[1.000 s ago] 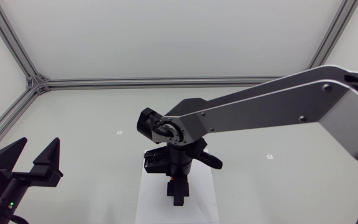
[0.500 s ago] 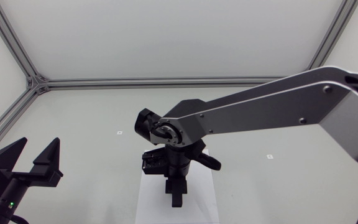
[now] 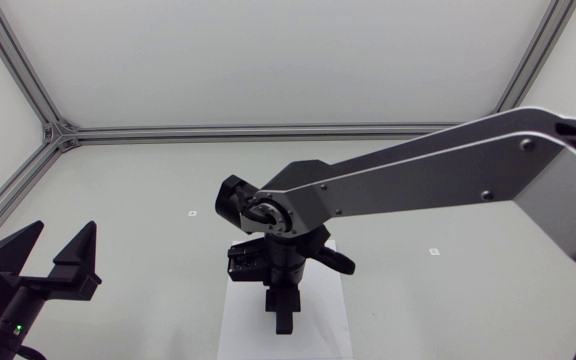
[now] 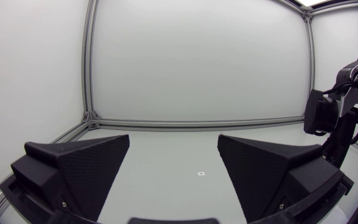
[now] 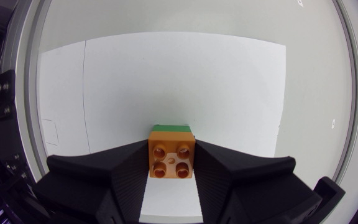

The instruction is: Pick up the orange 2x2 brick with the right arm and stack it on top of the green 2x2 brick in the center

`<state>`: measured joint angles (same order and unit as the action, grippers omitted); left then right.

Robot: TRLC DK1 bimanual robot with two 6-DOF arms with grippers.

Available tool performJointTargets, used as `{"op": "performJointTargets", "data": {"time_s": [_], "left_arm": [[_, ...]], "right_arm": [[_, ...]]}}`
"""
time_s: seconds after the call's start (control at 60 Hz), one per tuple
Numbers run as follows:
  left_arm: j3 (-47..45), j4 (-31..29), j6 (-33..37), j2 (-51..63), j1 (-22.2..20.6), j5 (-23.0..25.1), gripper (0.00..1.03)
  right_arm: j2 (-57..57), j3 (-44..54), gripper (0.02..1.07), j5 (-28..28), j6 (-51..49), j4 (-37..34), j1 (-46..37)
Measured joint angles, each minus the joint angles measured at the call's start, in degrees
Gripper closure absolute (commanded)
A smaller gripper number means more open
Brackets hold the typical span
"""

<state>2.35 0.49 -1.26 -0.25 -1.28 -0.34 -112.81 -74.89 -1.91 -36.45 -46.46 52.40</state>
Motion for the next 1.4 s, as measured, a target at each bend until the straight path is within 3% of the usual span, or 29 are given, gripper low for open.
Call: {"op": "performJointTargets", "data": {"time_s": [1.4], "left_arm": [[0.0, 0.0, 0.0, 0.0, 0.0, 0.0, 0.04]], "right_arm": [[0.0, 0.0, 0.65, 0.0, -1.8, 0.0, -0.1]]}}
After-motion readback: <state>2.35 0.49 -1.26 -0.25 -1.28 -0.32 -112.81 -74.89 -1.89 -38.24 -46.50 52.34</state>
